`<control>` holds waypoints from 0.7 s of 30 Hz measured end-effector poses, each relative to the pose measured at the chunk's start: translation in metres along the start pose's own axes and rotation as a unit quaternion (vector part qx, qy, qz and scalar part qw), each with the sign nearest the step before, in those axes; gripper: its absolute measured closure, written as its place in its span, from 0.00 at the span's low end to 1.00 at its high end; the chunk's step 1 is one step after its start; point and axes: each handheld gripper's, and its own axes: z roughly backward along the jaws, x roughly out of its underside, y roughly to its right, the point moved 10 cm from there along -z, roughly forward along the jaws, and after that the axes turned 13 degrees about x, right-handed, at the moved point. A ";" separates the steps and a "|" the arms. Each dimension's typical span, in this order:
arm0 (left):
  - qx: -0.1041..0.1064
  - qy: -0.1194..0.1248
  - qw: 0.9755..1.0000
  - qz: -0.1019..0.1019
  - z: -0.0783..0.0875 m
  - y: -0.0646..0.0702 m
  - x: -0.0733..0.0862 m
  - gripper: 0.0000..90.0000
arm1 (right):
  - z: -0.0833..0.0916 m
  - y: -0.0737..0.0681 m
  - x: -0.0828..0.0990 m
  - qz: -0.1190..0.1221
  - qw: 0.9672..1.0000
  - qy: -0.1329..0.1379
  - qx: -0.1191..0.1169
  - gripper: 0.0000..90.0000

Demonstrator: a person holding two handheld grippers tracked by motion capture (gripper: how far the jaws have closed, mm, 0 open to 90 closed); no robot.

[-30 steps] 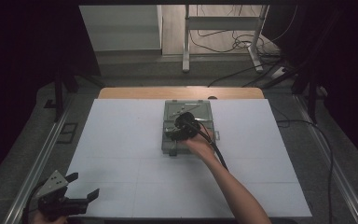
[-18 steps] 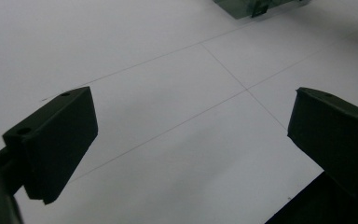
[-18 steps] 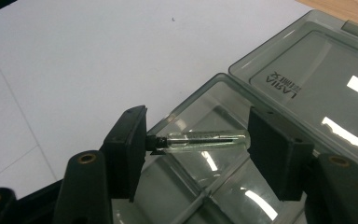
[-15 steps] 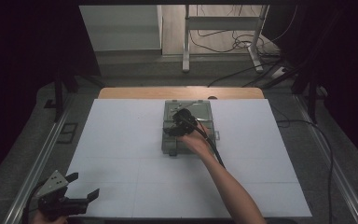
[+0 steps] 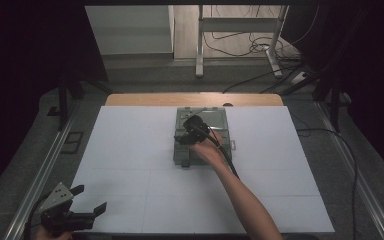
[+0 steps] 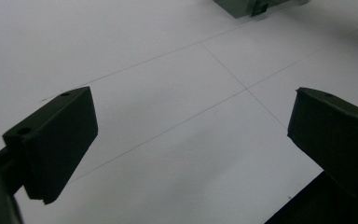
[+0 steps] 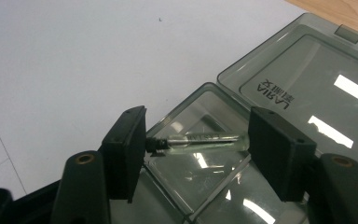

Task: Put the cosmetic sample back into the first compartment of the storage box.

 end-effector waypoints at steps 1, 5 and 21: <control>0.000 0.000 1.000 0.000 0.000 0.000 0.000 0.02 | 0.001 0.001 0.000 0.001 1.000 -0.001 0.000 0.41; -0.001 -0.002 1.000 -0.002 0.000 0.000 0.000 0.02 | 0.004 0.002 0.000 0.002 1.000 -0.004 0.003 0.41; -0.003 -0.005 1.000 -0.004 -0.001 0.001 0.000 0.02 | 0.027 -0.011 0.007 0.013 0.999 -0.016 -0.033 0.29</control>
